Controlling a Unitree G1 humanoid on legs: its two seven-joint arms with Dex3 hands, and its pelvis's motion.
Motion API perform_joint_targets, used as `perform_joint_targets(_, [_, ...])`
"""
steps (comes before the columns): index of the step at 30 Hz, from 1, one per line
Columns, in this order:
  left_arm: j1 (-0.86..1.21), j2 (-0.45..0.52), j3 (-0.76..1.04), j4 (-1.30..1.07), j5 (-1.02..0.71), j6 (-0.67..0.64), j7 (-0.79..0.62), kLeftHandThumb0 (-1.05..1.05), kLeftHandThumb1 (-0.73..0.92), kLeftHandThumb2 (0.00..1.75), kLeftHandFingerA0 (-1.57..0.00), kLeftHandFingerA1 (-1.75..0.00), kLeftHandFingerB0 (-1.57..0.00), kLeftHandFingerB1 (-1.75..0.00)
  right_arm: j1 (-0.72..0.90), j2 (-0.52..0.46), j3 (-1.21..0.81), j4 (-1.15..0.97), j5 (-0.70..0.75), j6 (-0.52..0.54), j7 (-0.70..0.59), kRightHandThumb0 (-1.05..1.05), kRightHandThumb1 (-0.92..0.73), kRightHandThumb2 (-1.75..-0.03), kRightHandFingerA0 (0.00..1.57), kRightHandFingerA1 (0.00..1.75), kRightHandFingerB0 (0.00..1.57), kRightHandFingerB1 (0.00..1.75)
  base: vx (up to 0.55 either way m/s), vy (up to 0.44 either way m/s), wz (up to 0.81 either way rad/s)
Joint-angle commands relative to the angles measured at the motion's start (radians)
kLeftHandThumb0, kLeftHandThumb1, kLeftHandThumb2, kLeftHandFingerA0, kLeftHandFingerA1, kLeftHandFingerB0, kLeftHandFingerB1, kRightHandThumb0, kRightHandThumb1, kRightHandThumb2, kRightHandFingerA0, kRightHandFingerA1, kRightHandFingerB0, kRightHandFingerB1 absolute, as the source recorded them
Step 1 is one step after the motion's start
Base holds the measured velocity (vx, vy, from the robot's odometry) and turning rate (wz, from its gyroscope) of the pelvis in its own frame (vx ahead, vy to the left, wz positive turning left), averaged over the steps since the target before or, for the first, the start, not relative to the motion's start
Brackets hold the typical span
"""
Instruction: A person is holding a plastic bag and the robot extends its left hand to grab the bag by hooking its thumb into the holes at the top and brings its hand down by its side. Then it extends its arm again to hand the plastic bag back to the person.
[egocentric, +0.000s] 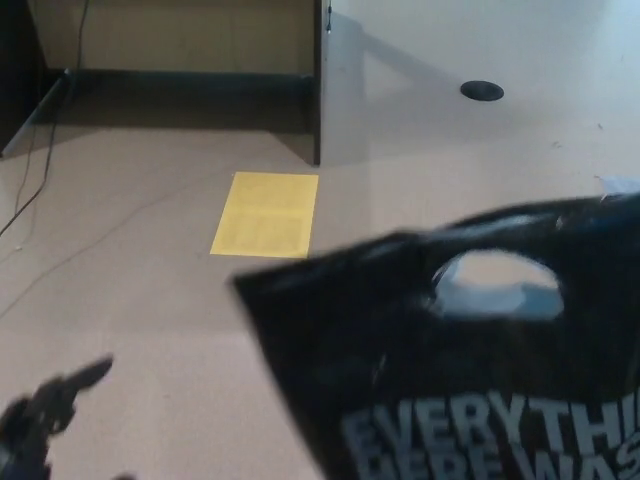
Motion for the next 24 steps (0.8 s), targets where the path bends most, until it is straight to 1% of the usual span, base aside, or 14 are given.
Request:
perform_joint_targets(1, [-0.095,0.007,0.078,-0.451,0.011,0.106,-0.075,-0.49,0.53,0.57,-0.24,-0.36,-0.2,-0.29,-0.01,-0.015,-0.007,0.013,0.009,0.009,0.009,-0.41,-0.68,-0.6,0.64,0.47,0.43,0.36,0.0,0.0,0.0])
perform_joint_targets(3, [-0.128,0.002,0.08,-0.504,0.011,0.135,-0.091,-0.58,0.45,0.74,-0.21,-0.43,-0.15,-0.38,-0.009,-0.015,-0.002,0.013,0.004,0.011,0.005,-0.41,-0.69,-0.61,0.66,0.47,0.43,0.36,0.0,0.0,0.0])
perform_joint_targets(7, [-0.157,-0.018,0.078,-0.635,0.013,0.229,-0.134,-0.61,0.46,0.75,-0.2,-0.42,-0.16,-0.38,-0.01,-0.015,-0.001,0.015,0.004,0.019,0.006,-0.41,-0.69,-0.61,0.64,0.45,0.44,0.36,0.0,0.0,0.0])
perform_joint_targets(8, [-0.16,-0.017,0.072,-0.666,-0.018,0.239,-0.15,-0.59,0.45,0.74,-0.19,-0.41,-0.15,-0.38,-0.011,-0.013,-0.005,0.018,0.008,0.021,0.008,-0.46,-0.57,-0.81,0.59,0.57,0.41,0.48,0.0,0.0,0.0])
perform_joint_targets(9, [-0.166,-0.014,0.07,-0.693,-0.032,0.252,-0.164,-0.6,0.46,0.74,-0.17,-0.39,-0.14,-0.37,-0.014,-0.013,-0.004,0.019,0.008,0.021,0.008,-0.4,-0.68,-0.6,0.66,0.46,0.45,0.36,0.0,0.0,0.0])
perform_joint_targets(10, [-0.174,-0.009,0.069,-0.725,-0.047,0.266,-0.18,-0.6,0.46,0.74,-0.17,-0.39,-0.14,-0.37,-0.017,-0.013,-0.003,0.021,0.006,0.021,0.007,-0.4,-0.68,-0.6,0.66,0.46,0.45,0.36,0.0,0.0,0.0])
perform_joint_targets(11, [-0.183,-0.002,0.063,-0.743,-0.07,0.273,-0.195,-0.3,0.37,0.93,-0.06,-0.51,-0.06,-0.5,-0.019,-0.015,0.0,0.02,0.003,0.018,0.006,-0.4,-0.68,-0.6,0.65,0.46,0.44,0.36,0.0,0.0,0.0])
perform_joint_targets(12, [-0.187,-0.001,0.058,-0.773,-0.086,0.295,-0.21,-0.54,0.56,0.58,-0.19,-0.29,-0.17,-0.27,-0.018,-0.015,-0.004,0.021,0.007,0.017,0.009,-0.4,-0.68,-0.6,0.67,0.48,0.45,0.37,0.0,0.0,0.0])
perform_joint_targets(13, [-0.188,-0.003,0.056,-0.788,-0.092,0.308,-0.219,-0.54,0.56,0.58,-0.19,-0.29,-0.17,-0.27,-0.017,-0.015,-0.005,0.022,0.009,0.017,0.01,-0.4,-0.68,-0.6,0.67,0.48,0.45,0.37,0.0,0.0,0.0])
perform_joint_targets(14, [-0.192,0.0,0.054,-0.806,-0.101,0.321,-0.229,-0.54,0.57,0.58,-0.18,-0.29,-0.16,-0.27,-0.017,-0.016,-0.004,0.023,0.008,0.015,0.011,-0.47,-0.57,-0.83,0.62,0.62,0.4,0.49,0.0,0.0,0.0])
perform_joint_targets(15, [-0.201,-0.002,0.05,-0.847,-0.115,0.359,-0.248,-0.55,0.57,0.58,-0.18,-0.29,-0.17,-0.27,-0.018,-0.017,-0.002,0.023,0.006,0.018,0.012,-0.47,-0.58,-0.83,0.61,0.6,0.4,0.49,0.0,0.0,0.0])
perform_joint_targets(16, [-0.212,-0.002,0.047,-0.864,-0.12,0.379,-0.259,-0.56,0.58,0.58,-0.18,-0.3,-0.14,-0.27,-0.019,-0.017,-0.001,0.022,0.005,0.021,0.015,-0.4,-0.69,-0.61,0.65,0.46,0.44,0.36,0.0,0.0,0.0])
perform_joint_targets(20, [-0.261,-0.001,0.046,-0.908,-0.141,0.442,-0.293,-0.64,0.47,0.76,-0.25,-0.43,-0.07,-0.36,-0.015,-0.014,0.001,0.021,0.004,0.03,0.016,-0.39,-0.69,-0.61,0.65,0.46,0.44,0.36,0.0,0.0,0.0])
perform_joint_targets(24, [-0.347,-0.016,0.021,-0.89,-0.115,0.455,-0.31,-0.57,0.59,0.58,-0.2,-0.3,-0.16,-0.27,-0.016,-0.017,0.005,0.022,0.001,0.025,0.02,-0.45,-0.58,-0.81,0.58,0.57,0.4,0.48,0.0,0.0,0.0])
